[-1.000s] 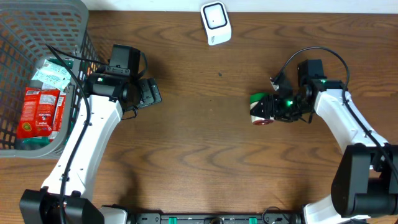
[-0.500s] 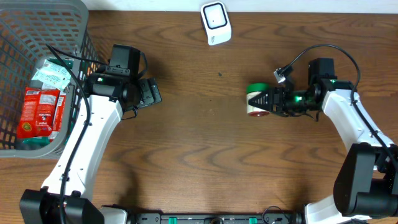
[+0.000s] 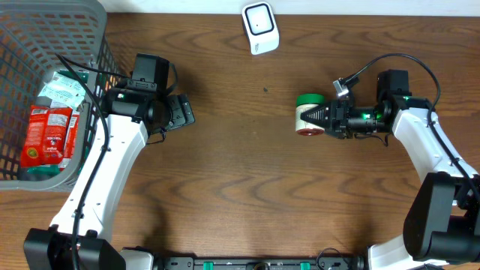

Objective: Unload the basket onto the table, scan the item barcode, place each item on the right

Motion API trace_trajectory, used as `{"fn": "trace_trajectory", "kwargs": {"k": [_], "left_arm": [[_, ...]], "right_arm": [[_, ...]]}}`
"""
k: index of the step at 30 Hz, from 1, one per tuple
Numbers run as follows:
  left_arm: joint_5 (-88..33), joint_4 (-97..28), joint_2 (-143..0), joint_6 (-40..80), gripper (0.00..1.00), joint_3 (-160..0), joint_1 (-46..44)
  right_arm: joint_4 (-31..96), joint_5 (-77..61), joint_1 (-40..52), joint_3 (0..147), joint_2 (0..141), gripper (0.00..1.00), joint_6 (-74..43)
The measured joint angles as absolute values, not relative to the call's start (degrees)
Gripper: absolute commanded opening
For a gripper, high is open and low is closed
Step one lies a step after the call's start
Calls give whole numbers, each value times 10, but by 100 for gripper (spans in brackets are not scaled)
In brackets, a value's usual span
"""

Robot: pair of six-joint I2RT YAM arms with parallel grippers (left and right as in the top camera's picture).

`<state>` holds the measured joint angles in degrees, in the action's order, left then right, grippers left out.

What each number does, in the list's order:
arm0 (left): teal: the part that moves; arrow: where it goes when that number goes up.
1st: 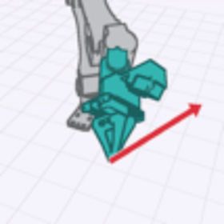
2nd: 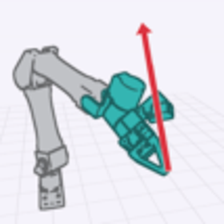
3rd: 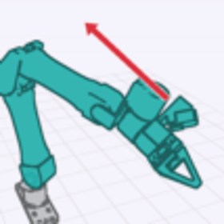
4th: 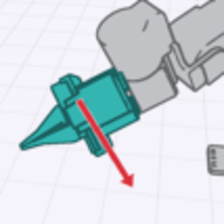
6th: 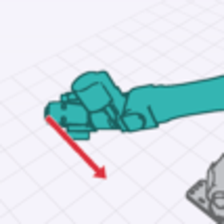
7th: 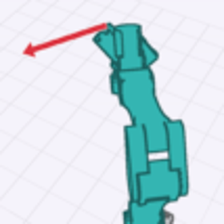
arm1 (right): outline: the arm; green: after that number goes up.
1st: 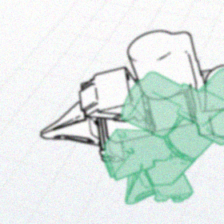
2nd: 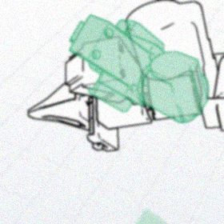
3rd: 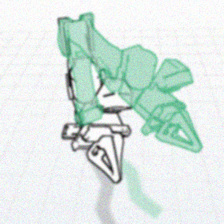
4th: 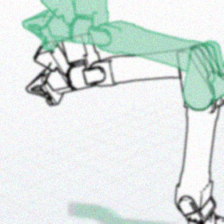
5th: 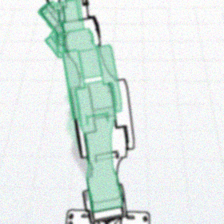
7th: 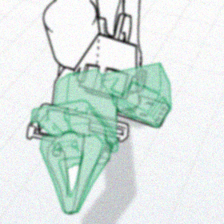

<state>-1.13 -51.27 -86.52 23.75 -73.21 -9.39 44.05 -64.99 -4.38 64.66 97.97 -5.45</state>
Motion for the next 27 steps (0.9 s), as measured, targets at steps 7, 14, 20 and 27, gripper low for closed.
{"fn": "trace_trajectory", "kwargs": {"k": [7, 14, 20, 27], "left_arm": [[-11, -513, -865, 237, 90, -732, -94], [-11, -513, -865, 237, 90, -732, -94], [-11, -513, -865, 237, 91, -732, -94], [-11, -513, -865, 237, 90, -732, -94]], "right_arm": [[460, -503, -36, 647, 980, 48, -75], [460, -276, 18, 647, 980, 49, -103], [458, -166, 81, 647, 980, 51, -118], [434, -129, 95, 638, 980, 54, -121]]}}
